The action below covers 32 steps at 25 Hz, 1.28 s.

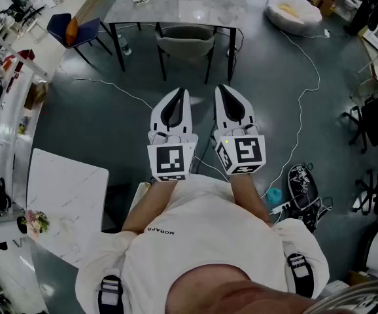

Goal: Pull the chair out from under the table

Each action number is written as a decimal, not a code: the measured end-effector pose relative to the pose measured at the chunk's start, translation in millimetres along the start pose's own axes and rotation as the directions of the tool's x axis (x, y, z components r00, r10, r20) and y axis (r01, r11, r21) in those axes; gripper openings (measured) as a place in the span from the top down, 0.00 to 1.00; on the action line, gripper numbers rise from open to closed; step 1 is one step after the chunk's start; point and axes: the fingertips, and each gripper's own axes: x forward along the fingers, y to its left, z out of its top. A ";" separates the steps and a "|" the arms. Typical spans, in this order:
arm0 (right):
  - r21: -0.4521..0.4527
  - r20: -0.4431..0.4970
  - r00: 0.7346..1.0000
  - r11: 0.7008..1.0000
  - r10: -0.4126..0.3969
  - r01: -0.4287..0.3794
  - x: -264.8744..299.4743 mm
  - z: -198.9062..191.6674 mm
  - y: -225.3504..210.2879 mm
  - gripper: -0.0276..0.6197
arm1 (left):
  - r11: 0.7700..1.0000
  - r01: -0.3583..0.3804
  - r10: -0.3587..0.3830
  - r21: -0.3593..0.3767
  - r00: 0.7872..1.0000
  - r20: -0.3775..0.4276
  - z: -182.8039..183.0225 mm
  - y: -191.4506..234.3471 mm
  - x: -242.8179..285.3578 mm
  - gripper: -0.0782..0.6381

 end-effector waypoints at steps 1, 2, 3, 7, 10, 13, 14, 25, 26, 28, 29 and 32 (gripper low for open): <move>-0.001 -0.002 1.000 1.000 0.004 -0.004 -0.4 0.1 0.9 0.94 | 1.000 0.000 0.000 0.001 1.000 -0.001 0.3 -0.7 -0.5 0.89; -0.002 -0.003 1.000 1.000 0.008 -0.008 -0.8 0.2 1.8 0.94 | 1.000 0.000 0.000 0.003 1.000 -0.002 0.6 -1.1 -1.1 0.89; -0.003 -0.003 1.000 1.000 0.010 -0.010 -1.1 0.4 2.9 0.94 | 1.000 -0.001 0.001 0.005 1.000 -0.003 0.8 -0.9 -1.9 0.89; -0.001 0.005 1.000 1.000 0.003 -0.003 3.5 1.5 9.0 0.94 | 1.000 0.001 -0.001 0.013 1.000 -0.002 1.7 8.8 -3.3 0.89; 0.000 -0.002 1.000 1.000 0.001 -0.001 11.1 -2.3 16.9 0.94 | 1.000 0.001 -0.001 0.011 1.000 -0.009 -1.8 19.9 -4.1 0.89; -0.003 -0.009 1.000 1.000 0.000 0.000 17.8 -6.8 24.8 0.94 | 1.000 0.008 -0.008 0.006 1.000 -0.014 -5.9 28.7 -3.2 0.89; -0.004 -0.011 1.000 1.000 -0.003 0.003 20.4 -8.3 27.4 0.94 | 1.000 0.012 -0.012 0.006 1.000 -0.015 -7.4 32.3 -2.7 0.89; 0.014 0.003 0.997 0.997 -0.073 0.073 54.4 -23.8 71.3 0.94 | 0.997 0.073 -0.073 0.008 0.997 -0.001 -25.7 96.9 -5.4 0.89; 0.012 0.000 0.996 0.996 -0.084 0.084 55.9 -26.3 75.5 0.94 | 0.997 0.082 -0.082 0.009 0.997 -0.002 -27.8 102.0 -5.7 0.89; 0.008 -0.006 0.994 0.994 -0.106 0.106 58.1 -28.4 80.0 0.94 | 0.996 0.092 -0.092 0.003 0.996 -0.002 -30.6 112.5 -5.0 0.89; 0.008 -0.009 0.993 0.993 -0.116 0.116 59.5 -27.7 80.4 0.94 | 0.996 0.093 -0.093 -0.005 0.996 -0.003 -31.6 117.8 -4.0 0.89; 0.009 -0.015 0.988 0.988 -0.151 0.152 60.3 -25.6 77.5 0.94 | 0.995 0.097 -0.097 -0.022 0.995 -0.006 -34.8 128.4 -4.0 0.89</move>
